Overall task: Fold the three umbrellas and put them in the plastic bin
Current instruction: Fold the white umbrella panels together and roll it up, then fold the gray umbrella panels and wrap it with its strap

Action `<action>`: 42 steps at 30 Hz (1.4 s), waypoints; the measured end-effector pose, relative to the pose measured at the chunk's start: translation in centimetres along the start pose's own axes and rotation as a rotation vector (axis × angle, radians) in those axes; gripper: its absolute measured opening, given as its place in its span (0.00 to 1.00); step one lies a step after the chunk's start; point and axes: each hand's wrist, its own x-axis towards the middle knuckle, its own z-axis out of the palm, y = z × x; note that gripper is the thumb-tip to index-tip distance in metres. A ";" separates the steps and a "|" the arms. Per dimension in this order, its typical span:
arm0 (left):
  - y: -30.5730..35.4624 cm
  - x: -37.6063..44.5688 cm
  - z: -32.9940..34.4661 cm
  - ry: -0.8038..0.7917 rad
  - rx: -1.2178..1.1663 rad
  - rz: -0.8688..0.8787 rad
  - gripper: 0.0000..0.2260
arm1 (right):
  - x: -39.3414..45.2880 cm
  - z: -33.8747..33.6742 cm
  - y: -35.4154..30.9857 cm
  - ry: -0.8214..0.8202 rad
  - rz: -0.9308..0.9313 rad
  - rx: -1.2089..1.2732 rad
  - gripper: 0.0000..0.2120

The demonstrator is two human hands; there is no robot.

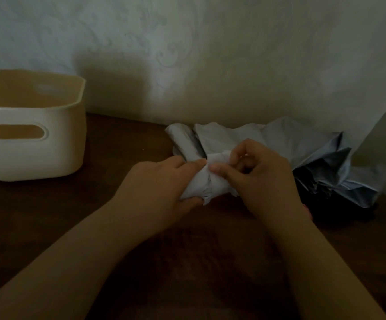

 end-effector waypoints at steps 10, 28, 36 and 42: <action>0.0 0.1 0.7 0.139 0.073 0.043 0.29 | 0.6 1.8 0.5 -0.149 0.637 0.570 0.30; -4.0 0.0 1.7 -0.023 -0.562 -0.762 0.23 | 2.9 -3.9 2.7 -0.084 0.456 -0.596 0.12; -5.0 0.5 3.2 -0.133 -0.576 -0.875 0.28 | 0.6 -4.1 6.8 -0.173 0.792 -0.365 0.16; -3.2 -0.1 1.8 0.001 -0.153 -0.661 0.28 | -0.9 -2.7 4.9 0.227 0.735 0.125 0.09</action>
